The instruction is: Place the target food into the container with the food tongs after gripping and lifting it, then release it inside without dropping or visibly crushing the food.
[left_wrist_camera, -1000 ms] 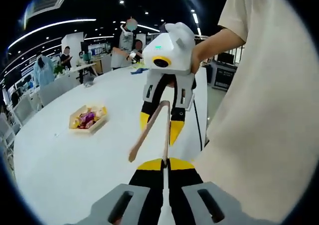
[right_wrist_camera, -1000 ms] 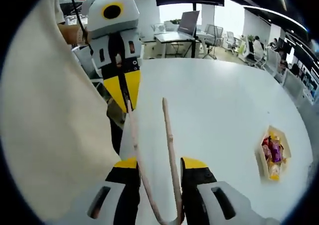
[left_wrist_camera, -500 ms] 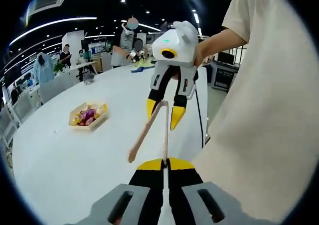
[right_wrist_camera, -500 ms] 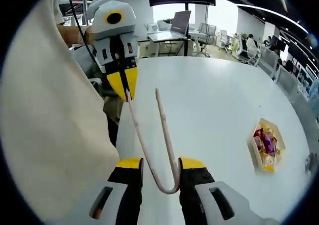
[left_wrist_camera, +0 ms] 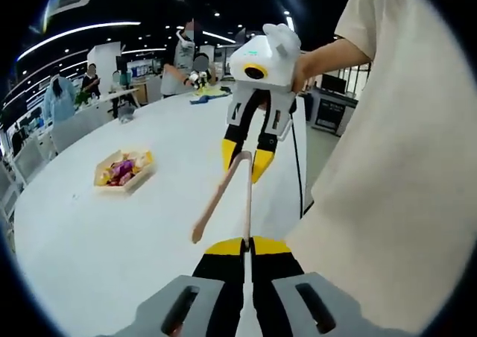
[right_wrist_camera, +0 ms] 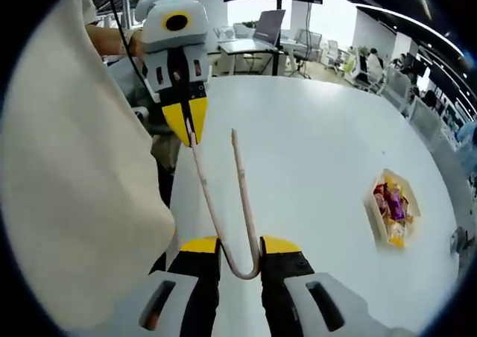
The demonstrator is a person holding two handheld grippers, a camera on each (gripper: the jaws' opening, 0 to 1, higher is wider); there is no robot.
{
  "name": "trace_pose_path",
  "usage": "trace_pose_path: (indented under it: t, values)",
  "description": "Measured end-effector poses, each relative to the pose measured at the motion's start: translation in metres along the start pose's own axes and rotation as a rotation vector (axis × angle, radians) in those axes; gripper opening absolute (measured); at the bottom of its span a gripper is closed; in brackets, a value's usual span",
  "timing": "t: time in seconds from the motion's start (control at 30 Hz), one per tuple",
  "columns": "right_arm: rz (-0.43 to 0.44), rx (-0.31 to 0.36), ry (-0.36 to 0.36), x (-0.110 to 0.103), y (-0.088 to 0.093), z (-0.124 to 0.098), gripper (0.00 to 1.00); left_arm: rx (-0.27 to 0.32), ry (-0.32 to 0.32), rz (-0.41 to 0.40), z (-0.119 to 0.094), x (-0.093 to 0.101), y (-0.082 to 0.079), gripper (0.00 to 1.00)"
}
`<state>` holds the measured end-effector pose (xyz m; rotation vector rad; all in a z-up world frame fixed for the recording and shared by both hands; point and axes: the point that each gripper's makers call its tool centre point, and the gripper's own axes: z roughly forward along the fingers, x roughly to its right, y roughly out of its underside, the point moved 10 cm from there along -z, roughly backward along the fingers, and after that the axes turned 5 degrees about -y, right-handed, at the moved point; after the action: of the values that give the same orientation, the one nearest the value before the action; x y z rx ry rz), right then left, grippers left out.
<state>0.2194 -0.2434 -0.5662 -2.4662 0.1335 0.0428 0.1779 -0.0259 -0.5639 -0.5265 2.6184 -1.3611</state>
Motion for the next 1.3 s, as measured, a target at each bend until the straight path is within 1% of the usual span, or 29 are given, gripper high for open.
trace_pose_path:
  t: [0.2, 0.37, 0.57, 0.63, 0.77, 0.93, 1.07, 1.2, 1.3]
  values:
    - [0.031, -0.021, 0.035, 0.0, 0.012, 0.003, 0.19, -0.015, 0.003, 0.017, 0.013, -0.002, 0.002, 0.0]
    - [0.056, -0.044, 0.069, 0.001, 0.023, 0.009, 0.19, -0.046, -0.003, 0.028, 0.027, -0.006, 0.007, 0.0]
    - [0.09, -0.04, 0.069, 0.002, 0.037, 0.012, 0.19, -0.067, 0.017, 0.042, 0.038, -0.007, 0.008, 0.0]
    - [0.092, -0.047, 0.072, 0.002, 0.039, 0.014, 0.19, -0.08, 0.027, 0.054, 0.043, -0.007, 0.008, 0.0]
    - [0.118, -0.054, 0.083, 0.008, 0.047, 0.019, 0.19, -0.097, 0.031, 0.065, 0.052, -0.013, 0.009, 0.0]
    - [0.141, -0.066, 0.09, 0.016, 0.053, 0.023, 0.19, -0.11, 0.031, 0.052, 0.063, -0.021, 0.013, 0.0]
    - [0.152, -0.075, 0.089, 0.022, 0.058, 0.027, 0.19, -0.123, 0.035, 0.059, 0.072, -0.026, 0.015, 0.0]
    - [0.165, -0.098, 0.084, 0.029, 0.064, 0.032, 0.19, -0.137, 0.033, 0.065, 0.082, -0.031, 0.017, 0.0]
    - [0.172, -0.122, 0.08, 0.034, 0.069, 0.037, 0.19, -0.16, 0.035, 0.073, 0.092, -0.033, 0.021, 0.0]
